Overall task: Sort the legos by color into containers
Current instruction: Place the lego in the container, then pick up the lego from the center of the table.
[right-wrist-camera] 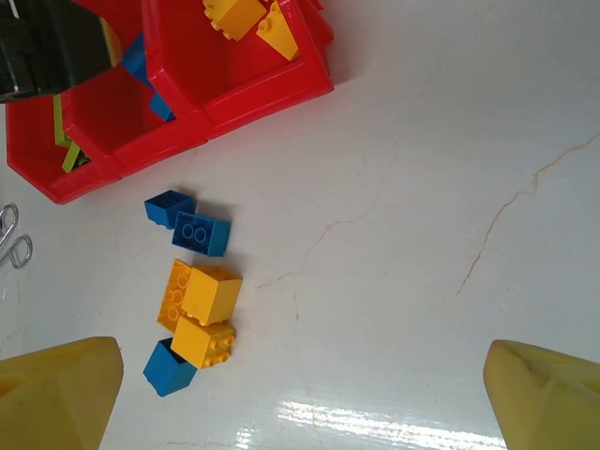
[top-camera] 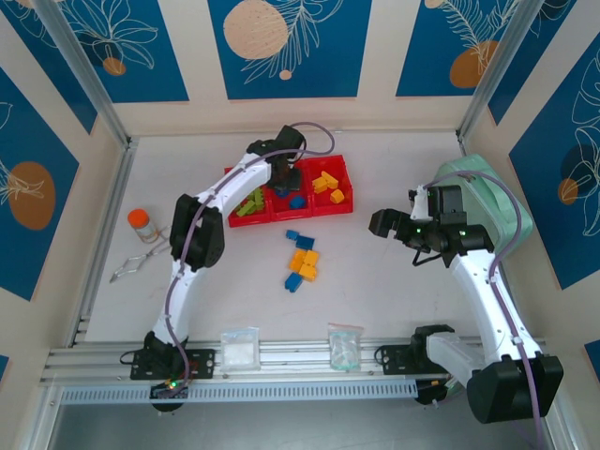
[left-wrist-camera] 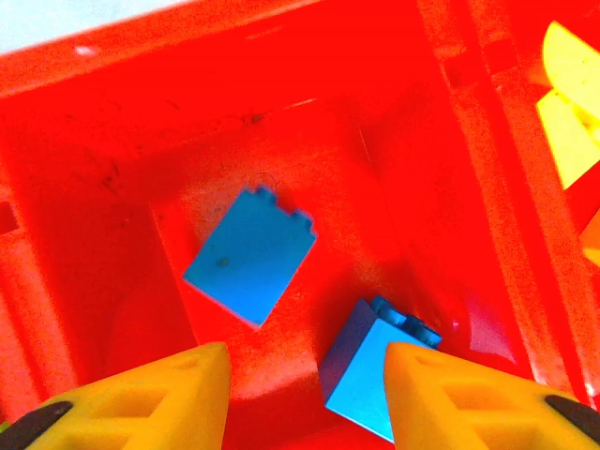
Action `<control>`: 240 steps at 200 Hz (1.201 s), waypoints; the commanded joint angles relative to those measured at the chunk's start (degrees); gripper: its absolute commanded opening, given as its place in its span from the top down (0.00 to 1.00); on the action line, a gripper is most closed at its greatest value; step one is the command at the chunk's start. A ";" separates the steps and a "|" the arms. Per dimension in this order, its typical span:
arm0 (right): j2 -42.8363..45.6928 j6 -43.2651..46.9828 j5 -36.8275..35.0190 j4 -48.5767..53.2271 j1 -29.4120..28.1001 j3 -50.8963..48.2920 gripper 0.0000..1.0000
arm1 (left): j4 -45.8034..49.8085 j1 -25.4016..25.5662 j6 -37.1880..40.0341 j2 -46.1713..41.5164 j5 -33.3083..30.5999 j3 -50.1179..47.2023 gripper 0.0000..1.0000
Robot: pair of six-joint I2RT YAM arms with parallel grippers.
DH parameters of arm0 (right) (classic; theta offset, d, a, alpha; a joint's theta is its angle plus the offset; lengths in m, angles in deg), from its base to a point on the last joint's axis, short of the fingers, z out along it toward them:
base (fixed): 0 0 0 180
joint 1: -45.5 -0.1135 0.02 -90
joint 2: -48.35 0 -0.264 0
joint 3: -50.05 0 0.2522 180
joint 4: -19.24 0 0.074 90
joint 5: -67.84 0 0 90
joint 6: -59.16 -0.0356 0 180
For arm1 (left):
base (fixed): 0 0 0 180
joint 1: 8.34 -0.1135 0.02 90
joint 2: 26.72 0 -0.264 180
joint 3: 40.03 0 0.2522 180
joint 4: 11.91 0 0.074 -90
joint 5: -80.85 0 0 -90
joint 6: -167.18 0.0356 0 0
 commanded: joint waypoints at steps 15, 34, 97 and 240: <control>0.32 0.06 1.53 0.23 0.10 -0.04 0.01 | -2.52 -0.73 0.90 -1.00 2.14 -0.26 0.43; 0.31 0.11 1.61 0.14 0.18 -0.13 0.01 | -4.77 -0.66 1.64 -5.02 2.67 -4.52 0.32; 0.25 -0.15 1.89 0.21 0.16 -0.33 0.01 | -10.41 0.37 2.16 -21.23 3.02 -25.35 0.01; 0.57 0.06 2.50 0.39 -0.34 -0.64 0.01 | -28.57 9.21 -24.84 -30.67 4.69 -54.84 0.22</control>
